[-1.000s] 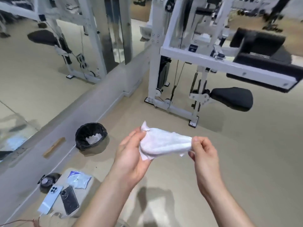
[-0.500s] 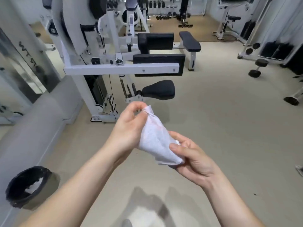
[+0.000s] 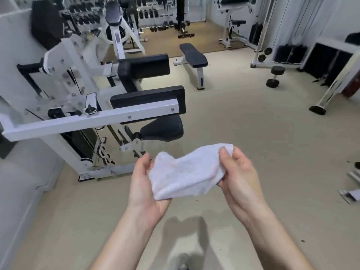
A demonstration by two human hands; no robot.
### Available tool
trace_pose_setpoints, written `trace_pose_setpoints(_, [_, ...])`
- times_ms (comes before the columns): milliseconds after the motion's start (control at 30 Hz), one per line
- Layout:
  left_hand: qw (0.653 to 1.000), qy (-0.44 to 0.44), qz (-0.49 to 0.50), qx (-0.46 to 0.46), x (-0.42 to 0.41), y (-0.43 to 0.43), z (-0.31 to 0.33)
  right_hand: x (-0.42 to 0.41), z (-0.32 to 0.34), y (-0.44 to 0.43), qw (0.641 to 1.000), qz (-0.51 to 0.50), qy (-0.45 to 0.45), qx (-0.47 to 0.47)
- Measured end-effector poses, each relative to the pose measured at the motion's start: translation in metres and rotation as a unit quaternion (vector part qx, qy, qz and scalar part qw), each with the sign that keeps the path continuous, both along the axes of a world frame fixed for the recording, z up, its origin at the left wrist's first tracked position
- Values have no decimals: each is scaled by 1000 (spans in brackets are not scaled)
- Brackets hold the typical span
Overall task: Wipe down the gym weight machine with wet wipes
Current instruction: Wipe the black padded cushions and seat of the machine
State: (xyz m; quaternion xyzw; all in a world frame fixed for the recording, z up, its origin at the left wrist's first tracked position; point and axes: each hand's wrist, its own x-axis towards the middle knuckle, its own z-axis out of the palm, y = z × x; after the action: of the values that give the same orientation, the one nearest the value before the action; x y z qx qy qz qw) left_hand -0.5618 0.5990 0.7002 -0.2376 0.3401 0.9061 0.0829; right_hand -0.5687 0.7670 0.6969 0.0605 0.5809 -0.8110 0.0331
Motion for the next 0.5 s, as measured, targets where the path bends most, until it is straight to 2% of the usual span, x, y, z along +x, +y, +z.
trace_pose_setpoints(67, [997,-7,-55,46,-29,14,-5,-36,7,-11,987,-83,50,125])
trace_pose_setpoints(133, [995,3,-93,30,-57,31,-11,-68,16,-10,950,-140,136,243])
trace_pose_setpoints(233, [996,-21,-54,-64,-105,53,-25,-109,28,9,875,-154,242,390])
trace_pose_setpoints(333, [986,-30,1,-166,-157,67,-26,-144,24,40,813,-196,283,469])
trace_pose_setpoints(400, [979,-8,25,-200,-194,78,-21,-172,14,67,814,-244,265,456])
trace_pose_setpoints(500, [984,45,19,-174,-248,100,-6,-241,-16,113,894,-265,128,337])
